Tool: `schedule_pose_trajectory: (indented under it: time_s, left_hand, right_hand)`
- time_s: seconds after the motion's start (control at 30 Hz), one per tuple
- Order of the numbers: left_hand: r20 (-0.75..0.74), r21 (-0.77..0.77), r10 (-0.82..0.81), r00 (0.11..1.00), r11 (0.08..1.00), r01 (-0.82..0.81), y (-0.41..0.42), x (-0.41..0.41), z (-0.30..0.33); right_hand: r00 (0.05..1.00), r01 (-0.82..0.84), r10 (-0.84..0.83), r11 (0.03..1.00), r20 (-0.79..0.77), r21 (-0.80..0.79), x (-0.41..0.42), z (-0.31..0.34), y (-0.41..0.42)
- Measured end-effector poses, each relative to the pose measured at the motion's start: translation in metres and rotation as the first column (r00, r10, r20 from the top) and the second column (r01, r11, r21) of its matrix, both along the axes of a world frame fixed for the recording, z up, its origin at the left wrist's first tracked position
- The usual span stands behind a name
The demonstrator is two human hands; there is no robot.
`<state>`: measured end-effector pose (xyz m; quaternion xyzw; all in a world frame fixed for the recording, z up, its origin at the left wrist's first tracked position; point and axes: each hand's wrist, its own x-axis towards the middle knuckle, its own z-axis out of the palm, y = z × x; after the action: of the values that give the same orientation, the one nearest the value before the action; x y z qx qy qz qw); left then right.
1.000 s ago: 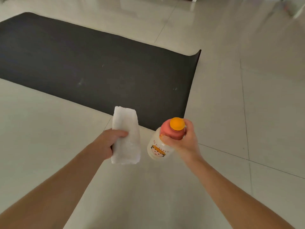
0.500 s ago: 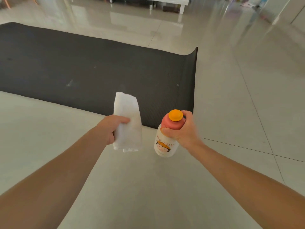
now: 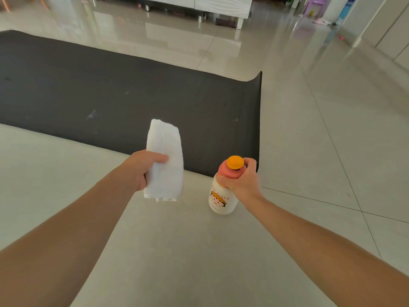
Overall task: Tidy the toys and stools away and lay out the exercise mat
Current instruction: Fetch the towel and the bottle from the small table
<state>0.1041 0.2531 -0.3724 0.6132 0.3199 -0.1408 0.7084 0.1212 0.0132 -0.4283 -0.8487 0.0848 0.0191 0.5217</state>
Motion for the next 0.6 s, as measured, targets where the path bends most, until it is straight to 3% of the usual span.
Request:
schedule_pose_trajectory:
  time_s: [0.6]
  left_hand:
    - [-0.006, -0.005, -0.01, 1.0, 1.0, 0.01, 0.001, 0.007, -0.013]
  right_hand:
    - [1.0, 0.028, -0.028, 1.0, -0.007, 0.004, -0.002, -0.01, 0.0]
